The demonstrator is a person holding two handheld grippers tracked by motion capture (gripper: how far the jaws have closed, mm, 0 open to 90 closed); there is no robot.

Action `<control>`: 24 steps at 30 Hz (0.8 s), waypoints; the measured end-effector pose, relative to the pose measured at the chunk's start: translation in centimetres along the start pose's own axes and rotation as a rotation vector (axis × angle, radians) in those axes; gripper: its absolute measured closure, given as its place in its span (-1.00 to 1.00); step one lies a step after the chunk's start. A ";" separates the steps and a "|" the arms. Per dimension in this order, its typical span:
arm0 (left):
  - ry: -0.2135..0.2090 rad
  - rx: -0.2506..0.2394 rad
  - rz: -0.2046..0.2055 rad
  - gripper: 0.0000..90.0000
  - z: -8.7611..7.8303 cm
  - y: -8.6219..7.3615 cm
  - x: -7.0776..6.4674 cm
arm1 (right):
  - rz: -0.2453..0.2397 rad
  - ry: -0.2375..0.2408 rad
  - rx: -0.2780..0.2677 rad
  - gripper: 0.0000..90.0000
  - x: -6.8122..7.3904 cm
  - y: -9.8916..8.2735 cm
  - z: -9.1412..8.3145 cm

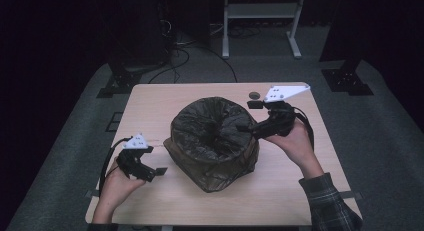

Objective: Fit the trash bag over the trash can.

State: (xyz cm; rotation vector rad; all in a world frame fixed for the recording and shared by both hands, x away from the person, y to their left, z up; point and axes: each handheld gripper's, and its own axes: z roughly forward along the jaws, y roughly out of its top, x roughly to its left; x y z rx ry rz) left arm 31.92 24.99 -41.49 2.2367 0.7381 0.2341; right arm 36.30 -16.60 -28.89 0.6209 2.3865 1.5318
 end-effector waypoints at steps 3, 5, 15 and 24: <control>-0.007 0.021 0.016 -1.00 0.6 -1.2 -1.1 | -0.036 0.035 0.043 -0.91 0.5 0.8 1.4; 0.004 0.044 0.039 -1.00 1.1 -2.0 -1.9 | -0.062 0.064 0.084 -0.94 0.8 1.3 2.6; -0.004 0.072 0.075 -1.00 3.0 -4.0 -2.9 | -0.180 0.116 0.304 -0.94 2.5 2.3 7.5; -0.017 0.109 0.090 -1.00 4.0 -4.2 -3.0 | -0.175 0.107 0.454 -0.94 2.6 1.3 9.2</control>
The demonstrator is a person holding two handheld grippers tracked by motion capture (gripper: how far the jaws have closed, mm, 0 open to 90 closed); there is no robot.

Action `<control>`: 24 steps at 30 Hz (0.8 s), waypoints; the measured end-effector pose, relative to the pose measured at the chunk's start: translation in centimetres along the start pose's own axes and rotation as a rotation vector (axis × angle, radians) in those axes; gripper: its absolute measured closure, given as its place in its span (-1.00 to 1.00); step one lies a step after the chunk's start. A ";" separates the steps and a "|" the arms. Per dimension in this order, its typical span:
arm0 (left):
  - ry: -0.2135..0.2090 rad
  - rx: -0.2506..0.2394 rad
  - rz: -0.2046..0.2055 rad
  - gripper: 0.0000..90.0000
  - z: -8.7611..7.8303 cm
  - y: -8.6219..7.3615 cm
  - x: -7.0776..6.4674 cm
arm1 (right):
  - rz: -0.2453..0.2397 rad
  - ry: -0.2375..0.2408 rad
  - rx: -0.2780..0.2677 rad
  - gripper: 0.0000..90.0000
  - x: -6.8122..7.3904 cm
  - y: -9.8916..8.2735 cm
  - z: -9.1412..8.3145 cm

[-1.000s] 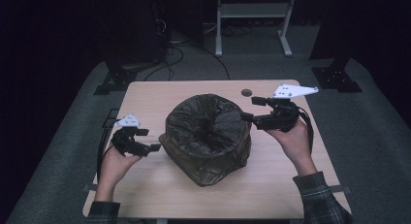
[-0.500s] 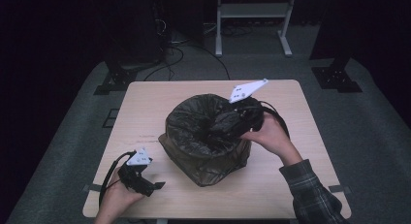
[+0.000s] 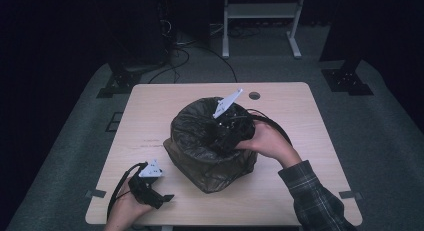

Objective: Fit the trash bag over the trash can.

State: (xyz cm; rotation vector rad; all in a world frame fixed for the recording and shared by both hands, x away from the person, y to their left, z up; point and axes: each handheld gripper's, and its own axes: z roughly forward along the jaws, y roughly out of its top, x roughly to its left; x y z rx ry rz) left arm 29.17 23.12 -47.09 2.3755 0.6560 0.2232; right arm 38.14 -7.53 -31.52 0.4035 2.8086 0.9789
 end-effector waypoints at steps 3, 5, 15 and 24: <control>-0.003 0.006 0.000 -1.00 0.2 -0.1 0.0 | 0.000 0.008 0.073 -0.90 0.2 0.0 0.7; -0.004 0.008 0.006 -1.00 0.4 -0.1 0.0 | -0.003 0.012 0.081 -0.90 0.3 0.0 0.7; 0.005 -0.012 0.028 -1.00 0.4 -0.4 -0.1 | 0.022 -0.018 0.017 -0.94 -0.2 0.6 -1.0; 0.008 -0.064 0.022 -1.00 0.5 -1.0 -0.1 | -0.002 -0.001 -0.164 -0.95 -0.1 4.5 -2.7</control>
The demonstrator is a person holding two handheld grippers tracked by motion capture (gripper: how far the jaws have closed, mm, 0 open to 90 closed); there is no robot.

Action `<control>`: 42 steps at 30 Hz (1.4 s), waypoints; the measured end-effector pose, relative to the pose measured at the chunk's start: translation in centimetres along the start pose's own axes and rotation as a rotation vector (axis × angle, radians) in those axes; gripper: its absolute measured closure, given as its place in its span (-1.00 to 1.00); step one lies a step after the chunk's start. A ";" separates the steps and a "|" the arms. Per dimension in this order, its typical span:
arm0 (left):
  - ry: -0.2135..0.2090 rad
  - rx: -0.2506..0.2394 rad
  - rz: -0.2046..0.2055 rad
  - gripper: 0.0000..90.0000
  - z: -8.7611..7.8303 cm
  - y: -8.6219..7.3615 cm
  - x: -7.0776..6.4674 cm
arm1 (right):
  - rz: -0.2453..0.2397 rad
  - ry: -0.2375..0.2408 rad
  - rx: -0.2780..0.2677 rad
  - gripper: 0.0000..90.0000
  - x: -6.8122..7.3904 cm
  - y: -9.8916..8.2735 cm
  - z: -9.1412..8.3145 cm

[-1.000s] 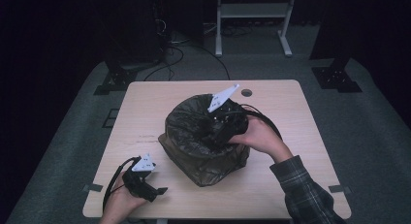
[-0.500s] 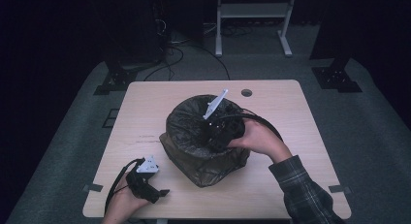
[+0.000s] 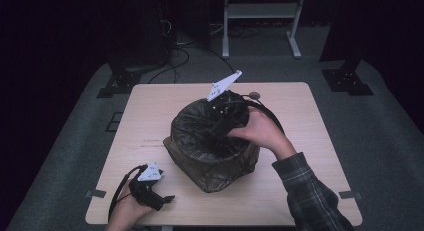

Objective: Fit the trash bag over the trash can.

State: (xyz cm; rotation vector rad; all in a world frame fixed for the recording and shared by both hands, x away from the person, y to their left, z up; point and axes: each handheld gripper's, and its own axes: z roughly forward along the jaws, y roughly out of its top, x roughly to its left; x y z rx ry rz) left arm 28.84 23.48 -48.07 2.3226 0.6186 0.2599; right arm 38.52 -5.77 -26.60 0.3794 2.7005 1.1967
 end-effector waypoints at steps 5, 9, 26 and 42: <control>-0.010 -0.029 0.005 -1.00 0.0 -0.3 0.1 | 0.020 0.020 -0.004 -0.95 -0.5 1.3 2.5; -0.014 -0.039 0.012 -1.00 0.0 -0.4 0.1 | 0.007 0.022 0.050 -0.95 -0.4 1.5 5.0; -0.013 -0.040 0.012 -1.00 0.0 -0.4 0.1 | 0.045 0.067 0.258 -0.98 -1.3 0.3 10.1; -0.013 -0.040 0.012 -1.00 0.0 -0.4 0.1 | 0.016 0.006 0.022 -0.98 -0.3 0.2 1.5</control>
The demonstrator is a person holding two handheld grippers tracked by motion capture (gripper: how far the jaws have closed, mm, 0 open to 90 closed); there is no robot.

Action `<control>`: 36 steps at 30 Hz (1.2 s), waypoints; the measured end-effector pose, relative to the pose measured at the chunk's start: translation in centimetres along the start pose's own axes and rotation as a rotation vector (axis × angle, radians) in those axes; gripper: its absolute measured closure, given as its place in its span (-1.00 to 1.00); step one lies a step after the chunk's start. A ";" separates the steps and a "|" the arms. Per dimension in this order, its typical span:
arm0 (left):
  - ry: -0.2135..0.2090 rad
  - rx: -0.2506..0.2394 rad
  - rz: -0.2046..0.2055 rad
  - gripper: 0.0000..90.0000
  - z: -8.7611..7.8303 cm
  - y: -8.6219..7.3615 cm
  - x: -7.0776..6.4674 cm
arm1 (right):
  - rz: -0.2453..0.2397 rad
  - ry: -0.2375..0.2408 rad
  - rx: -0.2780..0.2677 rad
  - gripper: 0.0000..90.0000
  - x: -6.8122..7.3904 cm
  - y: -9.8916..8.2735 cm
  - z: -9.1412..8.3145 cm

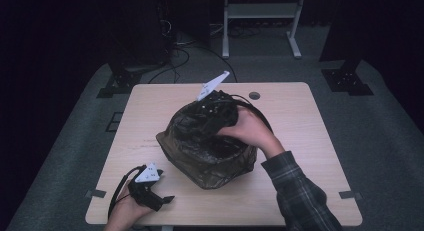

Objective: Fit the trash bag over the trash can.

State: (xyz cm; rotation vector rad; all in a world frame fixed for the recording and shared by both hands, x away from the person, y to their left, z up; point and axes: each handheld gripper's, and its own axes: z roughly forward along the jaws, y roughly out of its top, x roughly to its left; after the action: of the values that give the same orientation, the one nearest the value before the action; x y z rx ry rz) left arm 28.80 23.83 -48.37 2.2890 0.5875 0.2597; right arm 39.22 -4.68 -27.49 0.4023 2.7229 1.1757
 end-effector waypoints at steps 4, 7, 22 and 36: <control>0.000 0.000 0.000 -1.00 0.0 0.0 0.0 | 0.002 -0.010 -0.061 -0.98 0.9 -1.8 -3.6; 0.000 0.001 0.001 -1.00 0.0 0.0 0.0 | 0.006 -0.035 -0.104 -0.98 1.9 -3.9 -6.2; 0.000 -0.001 -0.001 -1.00 0.0 0.0 0.0 | 0.110 -0.168 -0.170 -0.98 5.7 -18.8 -8.4; 0.001 -0.001 -0.004 -1.00 0.0 0.0 0.0 | 0.190 -0.138 0.029 -1.00 7.0 -26.7 0.2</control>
State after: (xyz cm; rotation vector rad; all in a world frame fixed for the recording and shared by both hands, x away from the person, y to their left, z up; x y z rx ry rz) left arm 28.78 23.81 -48.38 2.2862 0.5918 0.2588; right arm 27.68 -20.02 -47.37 0.7316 2.6313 1.1064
